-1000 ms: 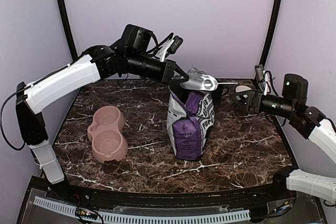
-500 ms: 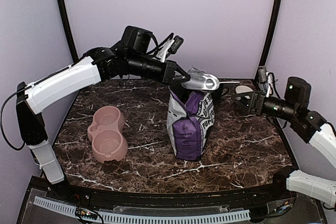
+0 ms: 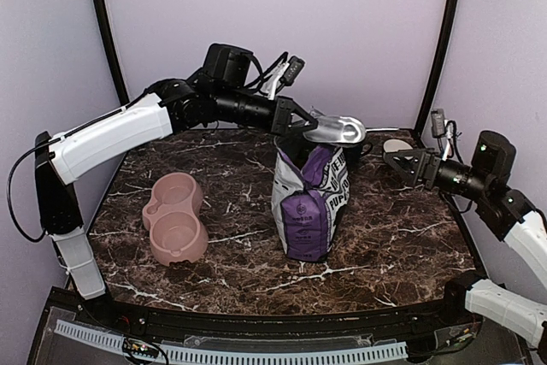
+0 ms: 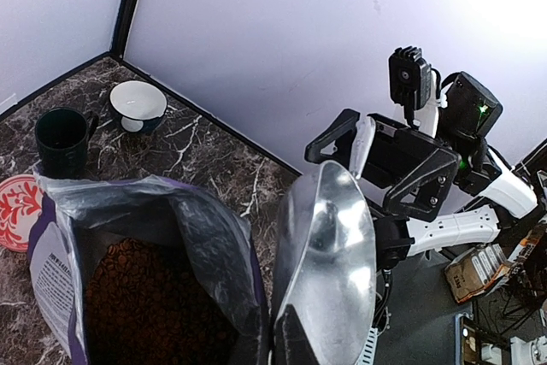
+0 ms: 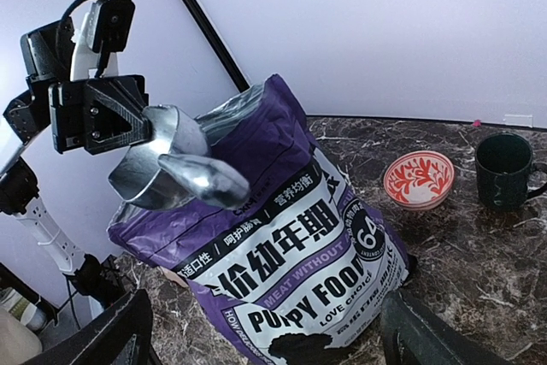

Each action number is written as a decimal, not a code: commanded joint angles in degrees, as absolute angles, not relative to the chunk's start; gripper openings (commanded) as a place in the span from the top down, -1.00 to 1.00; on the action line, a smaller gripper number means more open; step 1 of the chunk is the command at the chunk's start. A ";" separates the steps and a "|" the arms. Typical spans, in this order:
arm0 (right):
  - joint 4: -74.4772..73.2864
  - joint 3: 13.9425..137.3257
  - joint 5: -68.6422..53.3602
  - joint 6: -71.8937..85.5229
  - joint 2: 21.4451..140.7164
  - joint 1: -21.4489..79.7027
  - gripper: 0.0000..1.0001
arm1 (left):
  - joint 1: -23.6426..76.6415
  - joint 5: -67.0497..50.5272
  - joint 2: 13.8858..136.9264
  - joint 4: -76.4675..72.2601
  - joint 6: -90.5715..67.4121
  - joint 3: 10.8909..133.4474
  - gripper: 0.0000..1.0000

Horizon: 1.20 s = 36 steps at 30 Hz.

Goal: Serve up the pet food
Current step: Pass from the left arm to the right

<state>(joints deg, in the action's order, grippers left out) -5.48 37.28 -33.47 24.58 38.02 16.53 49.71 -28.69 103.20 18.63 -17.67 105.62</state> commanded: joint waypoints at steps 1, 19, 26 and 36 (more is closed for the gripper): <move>-0.28 36.19 -36.43 26.66 37.18 16.15 -0.86 | 49.75 -30.51 102.30 15.57 -18.50 107.30 1.00; 16.19 35.15 -46.99 35.85 36.02 16.09 -0.86 | 49.75 -34.50 101.01 12.19 -21.11 106.34 1.00; 18.49 37.38 -48.59 43.27 38.84 16.10 -0.84 | 49.75 -37.99 99.27 8.69 -17.85 102.32 1.00; 17.88 41.07 -55.63 50.40 42.78 16.16 -0.66 | 49.75 -37.47 98.99 9.53 -10.92 101.34 1.00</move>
